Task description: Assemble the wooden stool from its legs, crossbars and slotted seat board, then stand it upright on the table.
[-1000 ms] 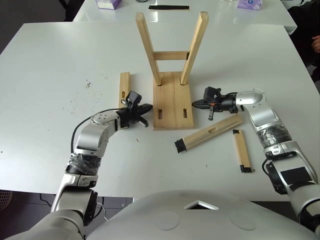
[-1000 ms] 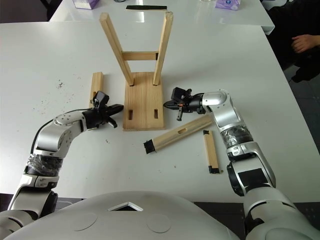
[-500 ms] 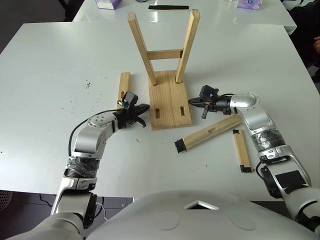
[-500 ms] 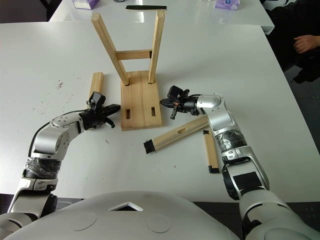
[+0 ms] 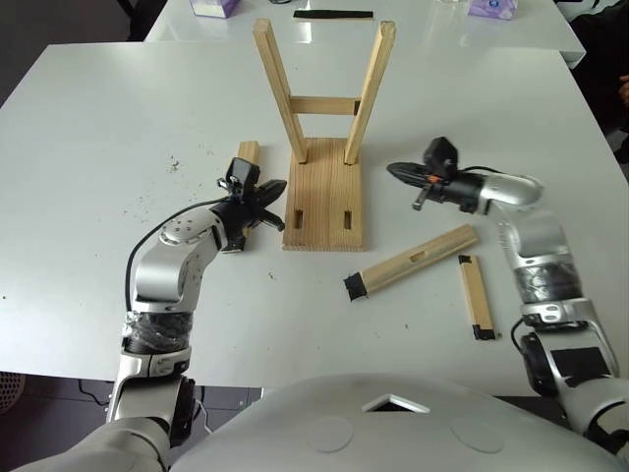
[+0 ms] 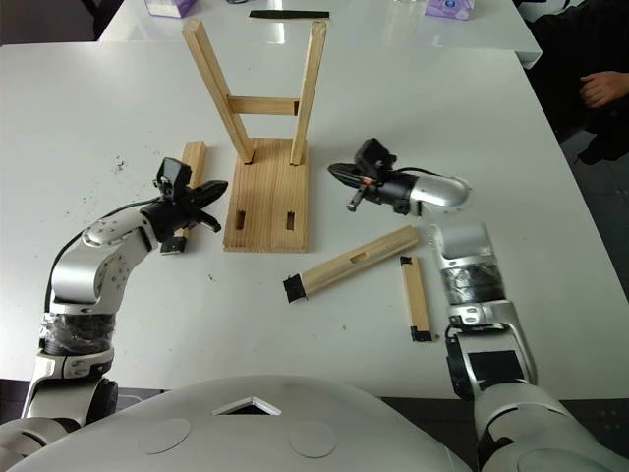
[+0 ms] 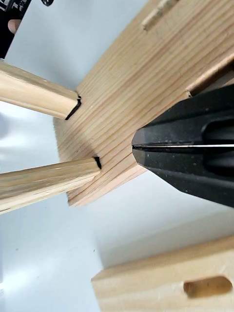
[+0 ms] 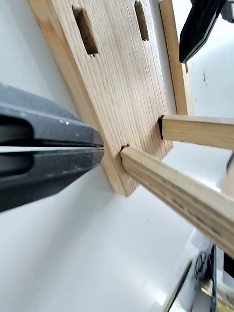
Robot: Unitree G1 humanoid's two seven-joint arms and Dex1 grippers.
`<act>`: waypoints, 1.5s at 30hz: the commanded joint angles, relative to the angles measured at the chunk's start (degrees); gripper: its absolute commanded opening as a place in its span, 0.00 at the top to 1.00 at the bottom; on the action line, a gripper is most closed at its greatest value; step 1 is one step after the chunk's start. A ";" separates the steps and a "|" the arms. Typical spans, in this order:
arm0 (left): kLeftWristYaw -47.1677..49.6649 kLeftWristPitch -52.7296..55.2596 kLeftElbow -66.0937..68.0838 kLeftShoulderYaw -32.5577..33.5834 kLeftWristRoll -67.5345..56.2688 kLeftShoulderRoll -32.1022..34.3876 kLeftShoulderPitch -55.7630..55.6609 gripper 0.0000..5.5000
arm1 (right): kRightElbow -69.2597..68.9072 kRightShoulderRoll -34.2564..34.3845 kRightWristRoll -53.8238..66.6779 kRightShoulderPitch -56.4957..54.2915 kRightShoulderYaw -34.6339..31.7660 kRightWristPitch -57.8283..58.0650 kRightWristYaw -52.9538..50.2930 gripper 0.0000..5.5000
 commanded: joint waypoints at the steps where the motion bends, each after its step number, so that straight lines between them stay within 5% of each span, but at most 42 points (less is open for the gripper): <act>1: 5.29 3.47 -9.10 6.67 -3.08 -1.37 3.01 1.00 | -11.49 -6.24 6.63 9.84 -5.59 5.30 3.67 0.84; 6: 9.89 6.13 -20.47 12.32 -13.65 -6.94 3.94 1.00 | -17.39 -19.79 14.11 19.45 -11.83 8.03 17.98 0.71; 15: 13.83 4.90 -18.33 6.83 -13.74 -9.00 1.45 1.00 | -19.37 -22.71 6.52 19.70 1.78 1.35 21.70 0.48; 23: 12.74 1.83 -13.11 3.09 -11.81 -8.20 0.56 1.00 | -6.20 -20.23 -6.57 12.10 10.96 -12.05 17.83 0.48; 33: 12.25 -0.36 -10.20 0.87 -10.46 -8.69 0.53 1.00 | 18.51 -15.09 -14.65 -4.18 14.76 -27.73 13.08 0.48; 45: 11.85 -1.58 -8.29 -0.57 -10.02 -9.04 0.47 1.00 | 31.66 -17.35 -11.43 -11.73 7.32 -29.71 11.83 0.48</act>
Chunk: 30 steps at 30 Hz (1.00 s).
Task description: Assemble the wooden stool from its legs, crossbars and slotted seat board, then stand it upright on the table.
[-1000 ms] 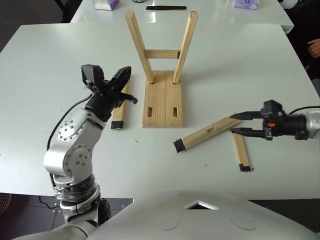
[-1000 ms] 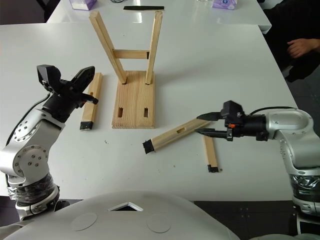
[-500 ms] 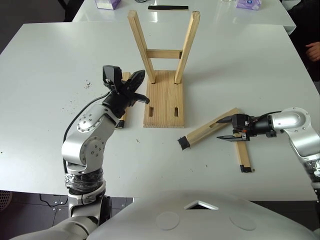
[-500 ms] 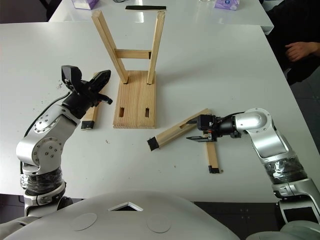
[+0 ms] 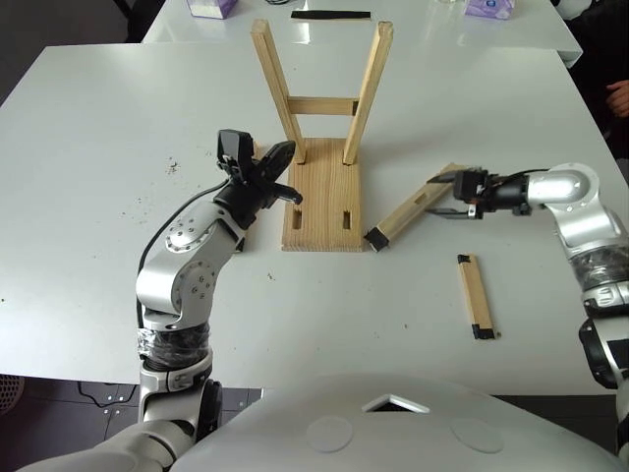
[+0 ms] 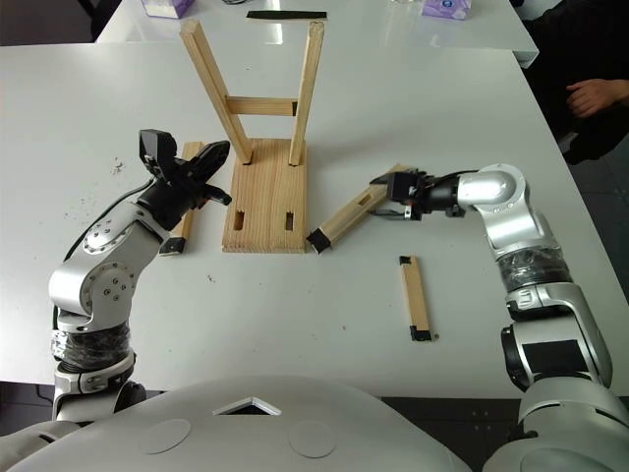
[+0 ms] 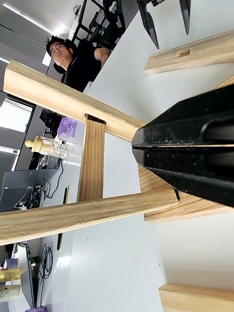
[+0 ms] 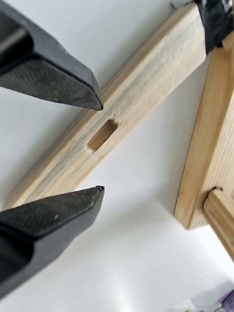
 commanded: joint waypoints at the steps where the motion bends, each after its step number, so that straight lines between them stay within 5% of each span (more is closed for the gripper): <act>1: 0.08 -0.75 0.27 -0.67 0.61 -0.35 1.08 1.00 | 6.29 -2.51 -0.76 -1.03 -2.16 1.47 -1.29 0.48; 13: -1.73 -2.60 6.51 -2.31 2.42 -0.31 -3.07 1.00 | 29.17 14.62 -11.67 -13.36 1.44 1.52 -29.43 0.48; 18: -2.65 -3.16 7.61 -2.16 2.67 0.24 -3.84 1.00 | 28.58 13.56 -10.20 -12.16 -1.13 1.13 -31.35 0.48; 24: -0.15 -3.58 3.48 0.21 1.79 -0.59 0.74 1.00 | -2.60 9.66 3.59 6.97 -11.43 16.02 -25.27 0.48; 30: 5.37 -2.41 -5.22 6.14 -3.29 -4.38 5.23 1.00 | -40.44 16.55 15.32 31.71 -19.87 41.45 -35.58 0.37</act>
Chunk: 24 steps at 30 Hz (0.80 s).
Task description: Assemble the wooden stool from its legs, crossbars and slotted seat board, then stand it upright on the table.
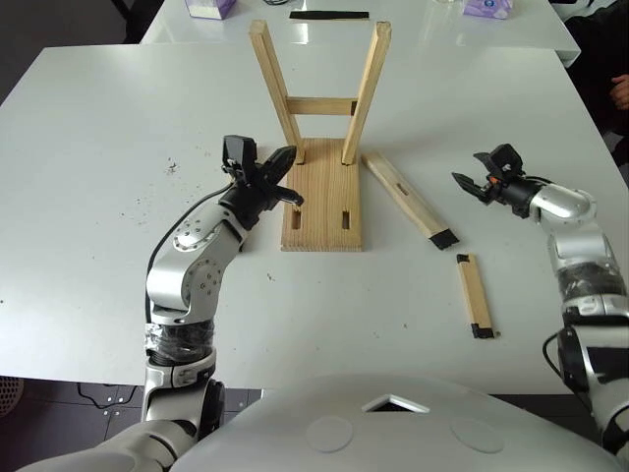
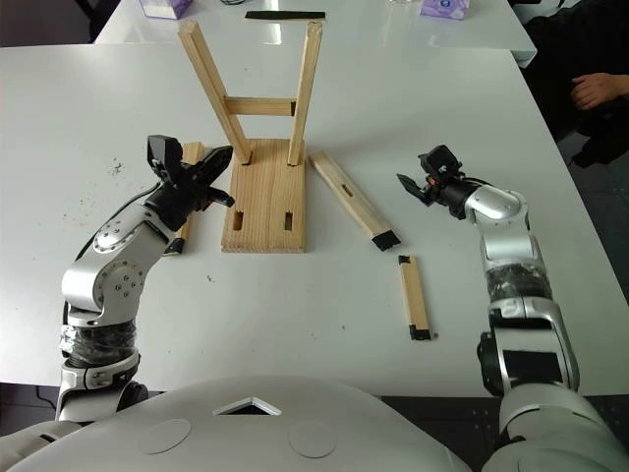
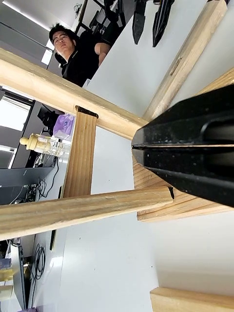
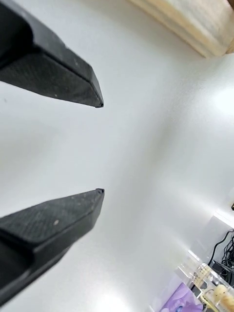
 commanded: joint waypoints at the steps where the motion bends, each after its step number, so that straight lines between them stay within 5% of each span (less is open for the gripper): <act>1: 6.97 1.36 -10.27 6.93 -5.24 -3.61 4.99 1.00 | -36.72 6.71 11.62 23.77 -8.50 23.48 -9.27 0.33; 4: 9.58 1.61 -14.60 10.20 -7.96 -4.47 7.30 1.00 | -45.25 6.88 15.16 32.87 -10.85 27.30 -8.68 0.24; 8: 12.00 2.05 -18.52 13.40 -10.45 -4.35 9.89 1.00 | -51.96 4.69 20.03 40.90 -15.28 30.54 -5.23 0.24; 13: 15.28 1.09 -22.75 14.73 -13.11 -5.73 15.06 1.00 | -52.58 -2.20 30.23 38.77 -21.73 42.57 -0.81 0.24; 24: 18.13 -2.50 -23.96 10.33 -11.33 -8.73 21.31 1.00 | -51.51 -9.52 20.51 47.55 -16.38 29.87 7.46 0.24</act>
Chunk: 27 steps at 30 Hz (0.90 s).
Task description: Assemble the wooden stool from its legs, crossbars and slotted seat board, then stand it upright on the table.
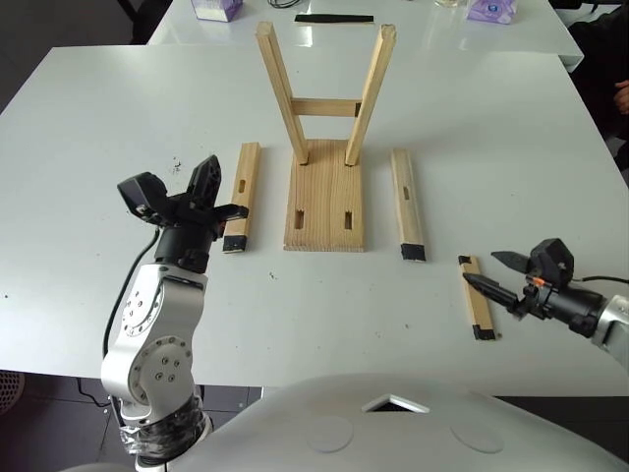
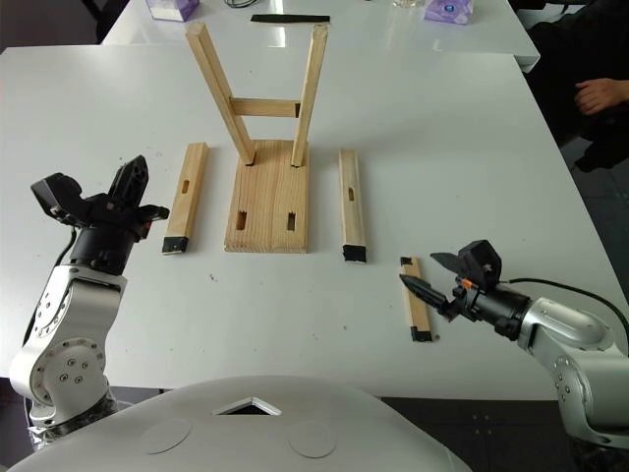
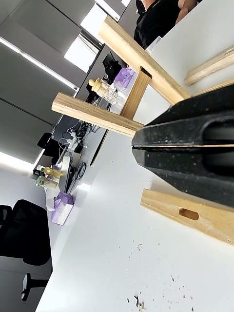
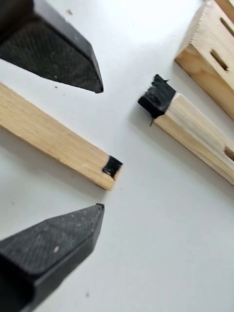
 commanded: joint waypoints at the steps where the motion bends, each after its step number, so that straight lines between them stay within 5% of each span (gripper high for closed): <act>1: 0.49 -1.56 0.76 -1.31 1.33 -0.24 0.93 1.00 | 4.06 -1.06 -6.55 0.87 2.25 -8.37 -0.05 0.24; 14: 0.17 -1.83 3.29 -1.30 0.94 2.49 -2.64 1.00 | 16.30 0.81 -14.84 5.77 7.00 -28.12 1.60 0.24; 27: -0.88 -4.31 10.09 -5.63 3.81 2.26 -8.08 1.00 | 33.65 2.16 -19.36 -19.88 17.57 -34.81 1.97 0.24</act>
